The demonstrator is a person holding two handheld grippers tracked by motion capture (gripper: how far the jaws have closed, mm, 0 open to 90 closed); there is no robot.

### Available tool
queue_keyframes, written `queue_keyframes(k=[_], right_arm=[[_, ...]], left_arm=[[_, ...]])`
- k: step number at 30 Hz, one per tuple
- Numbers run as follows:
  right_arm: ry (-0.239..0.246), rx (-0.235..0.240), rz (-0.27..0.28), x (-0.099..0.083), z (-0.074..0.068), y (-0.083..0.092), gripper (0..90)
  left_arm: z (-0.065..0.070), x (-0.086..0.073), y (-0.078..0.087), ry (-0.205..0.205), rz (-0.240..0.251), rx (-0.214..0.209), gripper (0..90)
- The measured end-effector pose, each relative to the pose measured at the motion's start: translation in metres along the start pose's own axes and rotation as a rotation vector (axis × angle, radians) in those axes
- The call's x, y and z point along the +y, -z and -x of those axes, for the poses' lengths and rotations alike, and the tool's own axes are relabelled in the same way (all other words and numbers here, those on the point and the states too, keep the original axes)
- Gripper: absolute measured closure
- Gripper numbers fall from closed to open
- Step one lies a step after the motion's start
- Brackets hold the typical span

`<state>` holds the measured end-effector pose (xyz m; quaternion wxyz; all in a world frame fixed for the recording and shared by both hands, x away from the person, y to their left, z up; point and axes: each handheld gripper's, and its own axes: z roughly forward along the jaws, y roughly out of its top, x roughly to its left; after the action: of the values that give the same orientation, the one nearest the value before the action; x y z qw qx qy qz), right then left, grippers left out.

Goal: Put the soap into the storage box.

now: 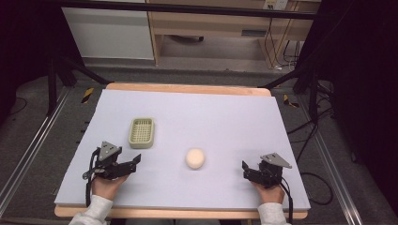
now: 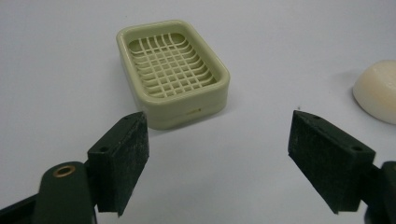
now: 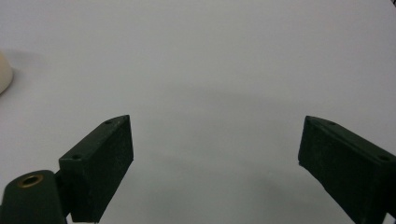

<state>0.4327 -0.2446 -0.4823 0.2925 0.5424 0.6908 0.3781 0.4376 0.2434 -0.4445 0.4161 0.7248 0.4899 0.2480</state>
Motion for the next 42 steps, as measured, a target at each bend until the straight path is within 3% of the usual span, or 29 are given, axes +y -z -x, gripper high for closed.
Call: queue_keyframes(k=[23, 39, 42], right_arm=[[-0.007, -0.005, 0.007, -0.002, 0.0, -0.002, 10.0], [-0.023, -0.007, 0.005, -0.002, 0.001, -0.003, 10.0], [-0.023, -0.006, 0.006, -0.002, 0.001, -0.002, 10.0]], left_arm=[[0.016, 0.013, -0.006, -0.015, 0.007, -0.02, 19.9], [0.04, 0.026, -0.018, -0.052, 0.009, -0.057, 19.9], [0.044, 0.029, -0.019, -0.042, 0.022, -0.062, 19.8]])
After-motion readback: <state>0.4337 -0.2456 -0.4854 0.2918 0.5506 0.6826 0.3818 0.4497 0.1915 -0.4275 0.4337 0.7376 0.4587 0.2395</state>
